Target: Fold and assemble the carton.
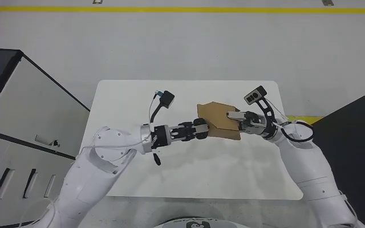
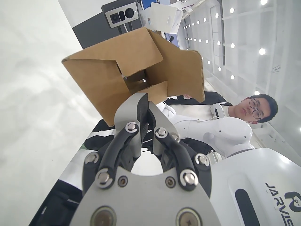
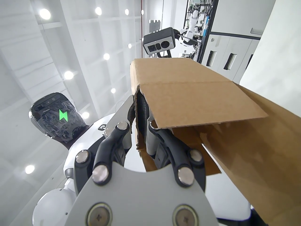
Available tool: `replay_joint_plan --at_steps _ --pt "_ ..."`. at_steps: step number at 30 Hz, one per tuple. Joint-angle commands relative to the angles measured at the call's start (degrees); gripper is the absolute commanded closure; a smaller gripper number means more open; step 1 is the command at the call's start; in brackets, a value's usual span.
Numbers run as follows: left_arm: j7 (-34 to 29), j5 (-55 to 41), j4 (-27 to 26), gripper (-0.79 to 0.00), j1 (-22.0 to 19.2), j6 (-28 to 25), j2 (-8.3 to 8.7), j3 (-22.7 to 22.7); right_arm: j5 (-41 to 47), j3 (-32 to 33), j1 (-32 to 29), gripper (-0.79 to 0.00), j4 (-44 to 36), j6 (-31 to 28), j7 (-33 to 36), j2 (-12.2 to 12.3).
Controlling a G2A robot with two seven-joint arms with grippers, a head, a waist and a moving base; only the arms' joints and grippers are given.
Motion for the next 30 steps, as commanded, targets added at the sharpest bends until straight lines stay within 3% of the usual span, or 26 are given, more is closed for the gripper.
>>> replay_joint_plan --at_steps 1,30 --pt "0.00 -0.07 0.10 0.000 -0.12 0.05 -0.02 0.07 -0.04 -0.14 0.06 0.000 0.01 0.01 0.37 -0.03" --pt "-0.74 -0.23 0.25 0.000 0.62 0.93 0.29 -1.51 0.67 -2.09 1.14 0.000 1.10 0.62 0.81 -0.68"
